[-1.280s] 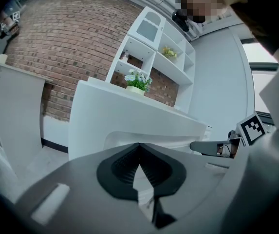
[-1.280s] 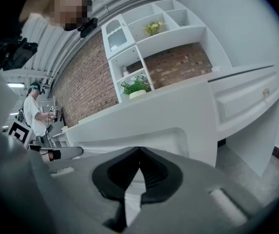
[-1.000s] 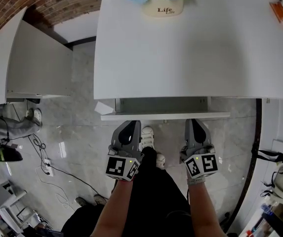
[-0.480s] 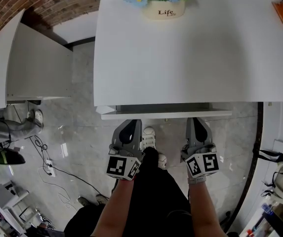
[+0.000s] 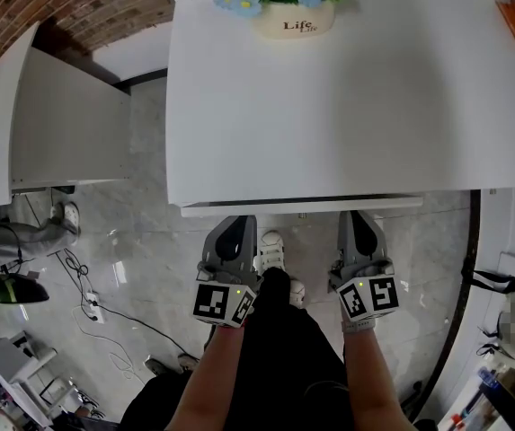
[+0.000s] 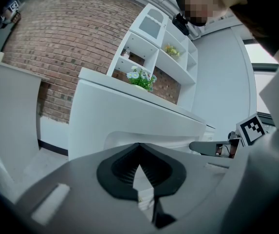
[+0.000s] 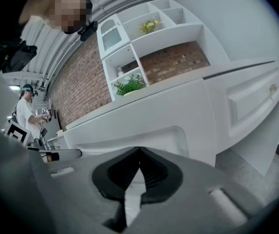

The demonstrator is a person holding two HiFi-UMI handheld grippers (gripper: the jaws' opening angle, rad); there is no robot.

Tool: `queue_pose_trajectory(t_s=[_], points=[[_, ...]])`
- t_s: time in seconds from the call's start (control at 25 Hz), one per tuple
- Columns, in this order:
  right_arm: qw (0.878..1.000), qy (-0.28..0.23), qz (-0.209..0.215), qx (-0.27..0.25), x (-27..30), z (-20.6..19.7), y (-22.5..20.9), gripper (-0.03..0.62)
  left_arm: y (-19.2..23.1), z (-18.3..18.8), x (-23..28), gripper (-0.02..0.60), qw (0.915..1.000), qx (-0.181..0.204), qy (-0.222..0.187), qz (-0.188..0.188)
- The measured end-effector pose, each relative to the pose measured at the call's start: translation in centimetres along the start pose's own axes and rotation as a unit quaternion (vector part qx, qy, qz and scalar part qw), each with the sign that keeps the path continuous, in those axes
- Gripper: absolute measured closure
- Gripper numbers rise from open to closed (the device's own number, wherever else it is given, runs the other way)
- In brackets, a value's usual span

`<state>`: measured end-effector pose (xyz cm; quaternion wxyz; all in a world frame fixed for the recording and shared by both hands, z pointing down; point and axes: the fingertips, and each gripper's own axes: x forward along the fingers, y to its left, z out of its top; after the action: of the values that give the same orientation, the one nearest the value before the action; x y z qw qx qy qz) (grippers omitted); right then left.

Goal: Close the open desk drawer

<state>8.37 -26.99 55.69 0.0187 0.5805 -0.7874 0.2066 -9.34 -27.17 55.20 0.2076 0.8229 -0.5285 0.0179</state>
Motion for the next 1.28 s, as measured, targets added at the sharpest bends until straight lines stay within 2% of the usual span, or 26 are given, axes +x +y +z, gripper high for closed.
queue_pose_trajectory(t_s=[1.28], points=[[1.000, -0.005, -0.002, -0.002, 2.6, 0.8, -0.5, 0.594, 1.2, 0.9, 2.4, 0.578, 1.0000, -0.001, -0.002, -0.005]])
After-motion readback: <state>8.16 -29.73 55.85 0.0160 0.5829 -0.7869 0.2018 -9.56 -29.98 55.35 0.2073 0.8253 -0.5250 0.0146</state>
